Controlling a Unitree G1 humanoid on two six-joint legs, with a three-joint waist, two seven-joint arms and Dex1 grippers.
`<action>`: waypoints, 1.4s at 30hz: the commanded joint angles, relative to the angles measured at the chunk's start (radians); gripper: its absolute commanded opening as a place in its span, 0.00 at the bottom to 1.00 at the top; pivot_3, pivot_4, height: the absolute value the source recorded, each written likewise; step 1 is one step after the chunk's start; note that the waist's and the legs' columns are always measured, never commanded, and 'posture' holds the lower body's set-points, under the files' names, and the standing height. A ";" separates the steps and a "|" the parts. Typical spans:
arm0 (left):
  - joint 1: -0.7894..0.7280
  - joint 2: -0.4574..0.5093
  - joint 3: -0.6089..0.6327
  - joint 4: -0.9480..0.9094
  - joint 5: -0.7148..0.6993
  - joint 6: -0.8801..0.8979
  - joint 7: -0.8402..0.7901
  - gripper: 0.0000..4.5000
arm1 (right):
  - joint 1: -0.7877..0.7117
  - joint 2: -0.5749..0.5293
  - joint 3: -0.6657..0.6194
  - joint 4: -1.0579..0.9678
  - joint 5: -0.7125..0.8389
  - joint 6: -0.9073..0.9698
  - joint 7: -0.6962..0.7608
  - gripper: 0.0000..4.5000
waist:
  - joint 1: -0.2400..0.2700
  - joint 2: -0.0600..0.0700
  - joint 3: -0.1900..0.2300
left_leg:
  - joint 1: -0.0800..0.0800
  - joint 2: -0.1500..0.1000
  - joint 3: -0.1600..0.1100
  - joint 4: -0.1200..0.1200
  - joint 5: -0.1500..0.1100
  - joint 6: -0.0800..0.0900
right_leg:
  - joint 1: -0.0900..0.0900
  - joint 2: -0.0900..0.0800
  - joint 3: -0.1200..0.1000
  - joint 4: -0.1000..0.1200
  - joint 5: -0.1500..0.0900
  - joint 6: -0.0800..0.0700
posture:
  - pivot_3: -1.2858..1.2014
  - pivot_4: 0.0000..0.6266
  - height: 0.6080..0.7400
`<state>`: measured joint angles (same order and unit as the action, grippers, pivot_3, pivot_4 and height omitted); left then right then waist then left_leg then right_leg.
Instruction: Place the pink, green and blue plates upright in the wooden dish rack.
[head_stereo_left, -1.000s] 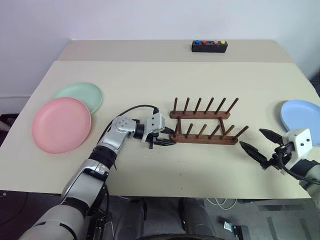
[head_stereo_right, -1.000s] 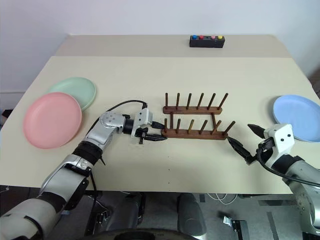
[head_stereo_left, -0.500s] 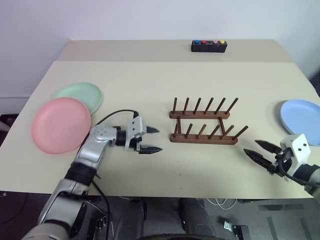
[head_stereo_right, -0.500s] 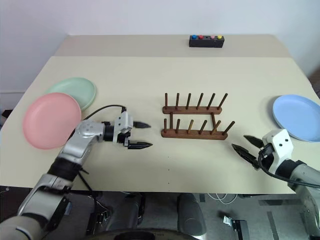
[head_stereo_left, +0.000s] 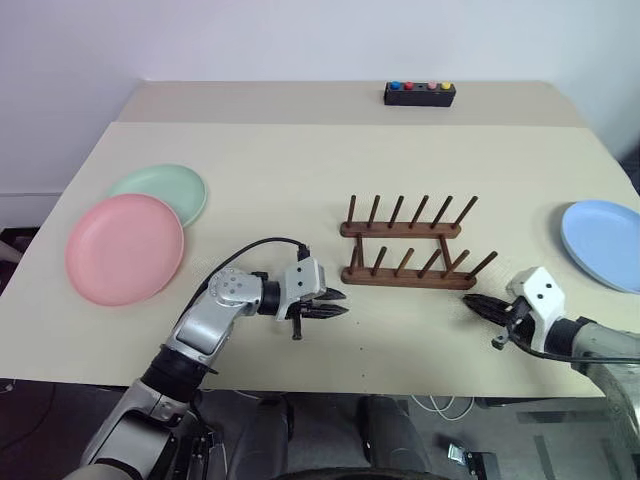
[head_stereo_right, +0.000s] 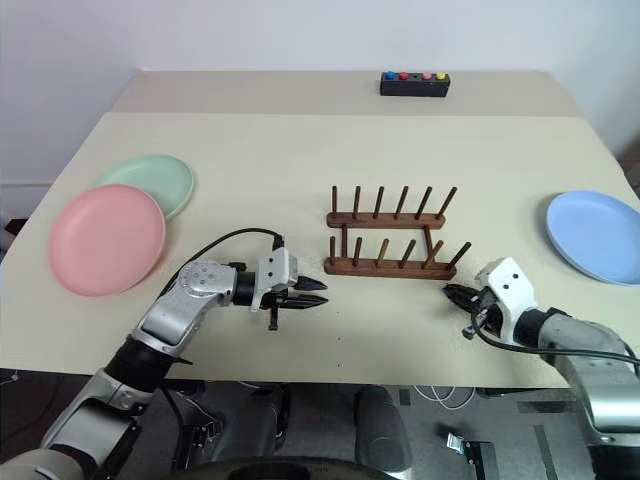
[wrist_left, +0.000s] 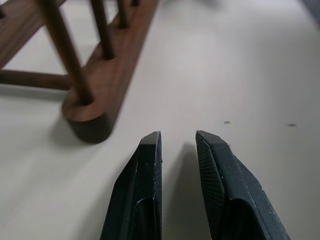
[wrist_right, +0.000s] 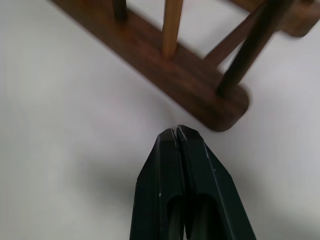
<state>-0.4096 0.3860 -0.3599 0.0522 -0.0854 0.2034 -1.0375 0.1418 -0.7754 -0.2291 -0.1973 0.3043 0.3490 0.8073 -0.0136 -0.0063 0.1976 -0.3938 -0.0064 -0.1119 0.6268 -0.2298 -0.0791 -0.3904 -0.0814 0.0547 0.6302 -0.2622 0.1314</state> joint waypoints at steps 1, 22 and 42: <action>-0.034 -0.025 0.004 0.029 0.034 -0.036 0.060 0.24 | -0.039 0.011 0.020 0.030 -0.034 -0.034 -0.020 0.01 | 0.000 0.000 0.000 | 0.000 0.000 0.000 0.000 0.000 0.000 | 0.000 0.000 0.000 0.000 0.000 0.000 | 0.52 0.24 0.96; -0.112 -0.109 0.036 0.224 0.114 -0.172 0.288 0.24 | -0.244 0.073 0.116 0.308 -0.171 -0.230 -0.079 0.01 | -0.002 -0.003 -0.002 | 0.002 0.000 0.000 0.002 0.000 0.000 | 0.002 0.000 0.000 0.001 0.002 0.002 | 0.52 0.24 0.96; -0.124 -0.126 0.060 0.270 0.122 -0.200 0.366 0.24 | -0.258 0.083 0.117 0.325 -0.176 -0.253 -0.082 0.01 | -0.002 -0.003 -0.002 | 0.002 0.000 0.000 0.001 0.000 0.000 | 0.002 0.000 0.000 0.001 0.002 0.003 | 0.52 0.24 0.96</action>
<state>-0.5185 0.2611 -0.3254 0.3158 0.0283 0.0125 -0.6877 -0.1186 -0.6962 -0.1185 0.1202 0.1392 0.0921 0.7292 -0.0158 -0.0090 0.1959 -0.3922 -0.0066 -0.1120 0.6282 -0.2297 -0.0791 -0.3887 -0.0812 0.0547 0.6308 -0.2598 0.1342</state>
